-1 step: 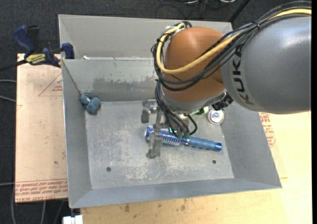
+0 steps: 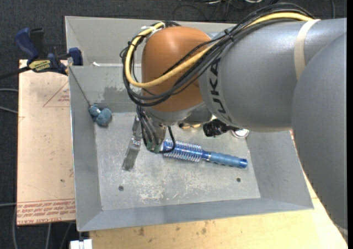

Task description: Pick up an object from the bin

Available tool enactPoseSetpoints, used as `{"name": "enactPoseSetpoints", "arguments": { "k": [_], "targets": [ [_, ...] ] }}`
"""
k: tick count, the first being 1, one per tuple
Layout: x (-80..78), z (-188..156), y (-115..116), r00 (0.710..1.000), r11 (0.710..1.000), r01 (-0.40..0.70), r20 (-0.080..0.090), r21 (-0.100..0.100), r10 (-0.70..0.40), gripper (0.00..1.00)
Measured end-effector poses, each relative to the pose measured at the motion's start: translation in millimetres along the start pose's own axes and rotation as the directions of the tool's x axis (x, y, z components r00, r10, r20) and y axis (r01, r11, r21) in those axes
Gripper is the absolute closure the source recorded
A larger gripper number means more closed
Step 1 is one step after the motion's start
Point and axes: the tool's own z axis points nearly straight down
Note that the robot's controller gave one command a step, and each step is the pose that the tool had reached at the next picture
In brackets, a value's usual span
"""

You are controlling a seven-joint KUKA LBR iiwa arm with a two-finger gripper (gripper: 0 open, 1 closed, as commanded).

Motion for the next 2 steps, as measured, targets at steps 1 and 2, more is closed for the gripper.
{"name": "enactPoseSetpoints", "arguments": {
  "k": [1, 2],
  "targets": [
    [-19.6, -32, -83, 0.994, 0.994, -0.113, 0.004, 0.004, 0.113, 0.0],
    [-17.4, 49, -115, 0.912, 0.912, 0.41, -0.005, 0.004, -0.41, 0.0]
  ]
}}
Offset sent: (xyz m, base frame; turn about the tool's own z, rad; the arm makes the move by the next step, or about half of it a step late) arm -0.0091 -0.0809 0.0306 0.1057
